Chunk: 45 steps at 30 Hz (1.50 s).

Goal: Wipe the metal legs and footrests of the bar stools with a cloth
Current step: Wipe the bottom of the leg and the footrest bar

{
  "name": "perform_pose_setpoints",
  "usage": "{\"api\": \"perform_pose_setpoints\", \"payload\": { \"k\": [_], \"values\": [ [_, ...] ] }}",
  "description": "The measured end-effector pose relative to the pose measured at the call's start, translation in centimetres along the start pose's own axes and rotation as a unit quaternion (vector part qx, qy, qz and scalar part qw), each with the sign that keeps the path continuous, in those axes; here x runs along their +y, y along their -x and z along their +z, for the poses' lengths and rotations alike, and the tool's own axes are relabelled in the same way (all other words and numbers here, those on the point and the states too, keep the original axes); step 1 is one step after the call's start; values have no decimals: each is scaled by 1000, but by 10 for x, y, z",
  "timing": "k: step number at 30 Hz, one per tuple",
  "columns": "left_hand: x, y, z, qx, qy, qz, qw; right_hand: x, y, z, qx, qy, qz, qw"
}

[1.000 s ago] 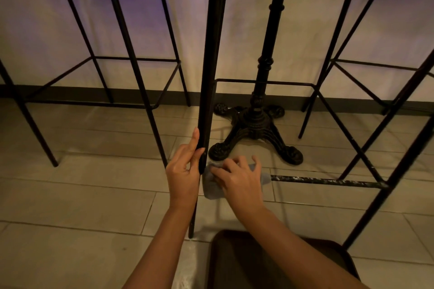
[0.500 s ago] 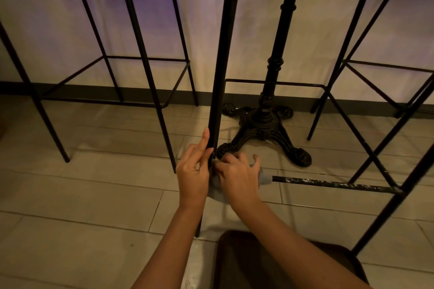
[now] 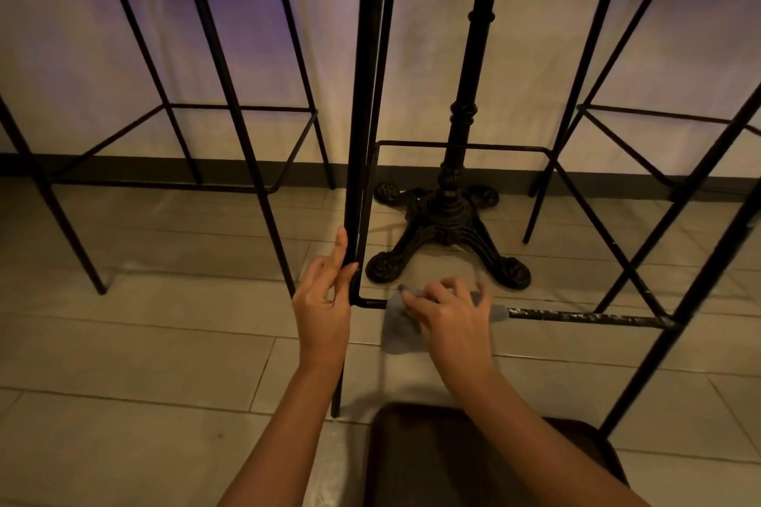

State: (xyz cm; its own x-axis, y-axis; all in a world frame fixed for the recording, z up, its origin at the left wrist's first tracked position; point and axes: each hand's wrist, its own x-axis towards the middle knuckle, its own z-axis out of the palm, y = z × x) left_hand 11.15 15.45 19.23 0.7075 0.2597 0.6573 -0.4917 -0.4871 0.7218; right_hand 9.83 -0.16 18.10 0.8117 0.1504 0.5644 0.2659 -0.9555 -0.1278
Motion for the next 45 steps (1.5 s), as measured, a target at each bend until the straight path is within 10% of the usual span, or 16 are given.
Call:
{"api": "perform_pose_setpoints", "payload": {
  "k": [45],
  "values": [
    [18,11,18,61,-66,-77,993,16,-1,-13,-12,3,-23,1000]
  ]
}}
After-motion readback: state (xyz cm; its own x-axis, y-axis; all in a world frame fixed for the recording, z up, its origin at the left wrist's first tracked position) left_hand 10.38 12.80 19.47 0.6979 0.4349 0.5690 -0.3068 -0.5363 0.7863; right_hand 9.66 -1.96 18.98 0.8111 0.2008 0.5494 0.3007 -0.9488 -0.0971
